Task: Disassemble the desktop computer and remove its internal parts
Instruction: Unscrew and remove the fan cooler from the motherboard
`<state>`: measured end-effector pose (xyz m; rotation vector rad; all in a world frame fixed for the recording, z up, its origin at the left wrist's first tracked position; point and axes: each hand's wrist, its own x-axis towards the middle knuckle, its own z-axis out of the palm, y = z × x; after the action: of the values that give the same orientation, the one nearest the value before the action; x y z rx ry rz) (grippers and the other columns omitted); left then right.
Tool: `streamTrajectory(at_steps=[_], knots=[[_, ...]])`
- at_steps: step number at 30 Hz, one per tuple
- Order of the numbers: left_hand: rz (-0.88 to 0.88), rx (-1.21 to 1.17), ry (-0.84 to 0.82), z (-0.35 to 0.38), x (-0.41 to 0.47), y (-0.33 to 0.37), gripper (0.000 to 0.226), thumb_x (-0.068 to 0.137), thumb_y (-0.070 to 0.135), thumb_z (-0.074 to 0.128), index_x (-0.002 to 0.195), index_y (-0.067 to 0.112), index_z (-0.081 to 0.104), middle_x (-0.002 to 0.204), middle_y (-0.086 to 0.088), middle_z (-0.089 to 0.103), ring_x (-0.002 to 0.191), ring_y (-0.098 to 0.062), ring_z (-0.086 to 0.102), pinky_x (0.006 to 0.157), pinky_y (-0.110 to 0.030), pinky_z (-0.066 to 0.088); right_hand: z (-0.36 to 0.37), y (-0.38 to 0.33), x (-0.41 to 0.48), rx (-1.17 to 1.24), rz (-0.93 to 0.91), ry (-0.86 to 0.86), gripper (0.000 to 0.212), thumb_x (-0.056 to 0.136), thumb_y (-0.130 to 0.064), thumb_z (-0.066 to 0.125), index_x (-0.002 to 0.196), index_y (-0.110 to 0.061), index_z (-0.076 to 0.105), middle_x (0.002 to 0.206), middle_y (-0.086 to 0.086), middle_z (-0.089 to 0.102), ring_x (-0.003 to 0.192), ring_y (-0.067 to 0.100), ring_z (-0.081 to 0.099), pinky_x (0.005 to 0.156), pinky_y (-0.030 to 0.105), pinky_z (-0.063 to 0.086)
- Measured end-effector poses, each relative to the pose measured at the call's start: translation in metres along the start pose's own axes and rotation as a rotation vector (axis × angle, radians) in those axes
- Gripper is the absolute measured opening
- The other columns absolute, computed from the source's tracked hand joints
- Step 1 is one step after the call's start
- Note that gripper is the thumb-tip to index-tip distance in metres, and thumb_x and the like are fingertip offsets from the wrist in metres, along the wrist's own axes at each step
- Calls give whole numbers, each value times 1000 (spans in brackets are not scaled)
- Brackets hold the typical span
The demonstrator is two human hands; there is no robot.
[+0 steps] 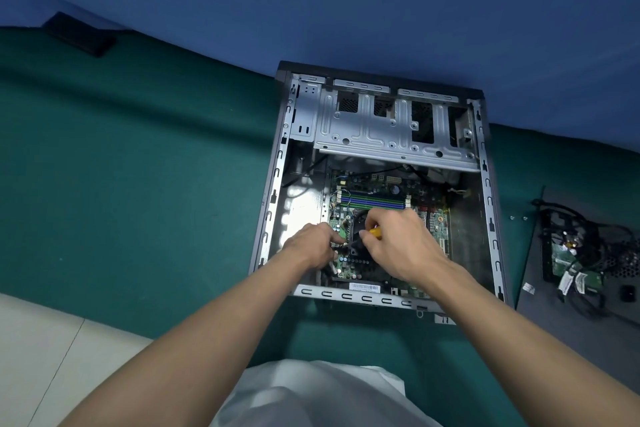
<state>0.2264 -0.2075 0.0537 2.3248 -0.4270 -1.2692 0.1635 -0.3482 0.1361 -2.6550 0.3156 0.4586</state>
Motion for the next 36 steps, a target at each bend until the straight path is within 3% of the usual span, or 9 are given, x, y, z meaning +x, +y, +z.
streamTrajectory(at_steps=[7,14,18,21,24,26,29,31,36], knots=[[10,16,-5,-1,-3,2,44,91,9,63,132,23,57,126,-6,62,104,-18,63,98,-38,49,-4,-4,-2,-21,4,2,13,93,-27,55,83,-24,50,62,-12,45,57,1,43,46,22,27],[29,37,-15,-1,-3,2,44,92,12,62,134,22,55,133,-8,58,117,-22,57,105,-40,43,-8,-21,-7,-217,-146,-49,12,96,-20,49,96,-8,54,76,4,55,69,27,58,58,32,41],[45,61,-11,-3,-4,2,41,93,12,62,132,25,59,131,-8,59,113,-23,58,102,-40,45,-16,-33,0,-267,-56,-209,36,101,-31,42,71,-12,48,63,1,51,55,18,51,57,33,43],[62,72,6,-3,-4,3,36,92,11,63,127,18,63,126,-10,63,107,-23,61,98,-38,48,-22,-44,9,-205,21,-340,33,99,-28,45,69,-15,44,67,0,48,72,23,57,68,34,49],[59,101,29,-4,-5,3,27,91,10,62,117,13,66,117,-11,65,102,-24,60,92,-37,49,-23,-53,11,-346,-74,-339,24,93,-14,46,69,-12,43,66,1,42,75,26,54,66,34,43],[53,112,34,-3,-6,3,19,91,9,60,109,13,66,110,-10,63,101,-25,59,92,-39,49,-25,-55,7,-499,-211,-386,18,94,-11,43,82,-8,56,63,1,40,70,26,52,62,34,41],[53,139,39,-3,-8,3,12,93,9,53,87,19,56,95,-4,55,90,-23,56,84,-37,50,-29,-56,2,-763,-515,-458,30,102,-17,33,89,-8,58,57,0,37,54,20,46,56,28,39],[65,140,46,-4,-8,3,11,93,9,52,93,18,57,94,-2,51,89,-21,52,82,-36,48,-32,-57,2,-837,-609,-442,35,104,-23,27,84,-7,51,58,1,35,47,13,35,50,26,33],[67,125,68,-5,-7,5,14,93,6,44,90,18,52,96,-7,57,85,-23,54,76,-36,48,-26,-60,8,-488,-380,-364,18,93,-3,46,83,-4,61,57,3,39,48,17,41,45,27,36]])
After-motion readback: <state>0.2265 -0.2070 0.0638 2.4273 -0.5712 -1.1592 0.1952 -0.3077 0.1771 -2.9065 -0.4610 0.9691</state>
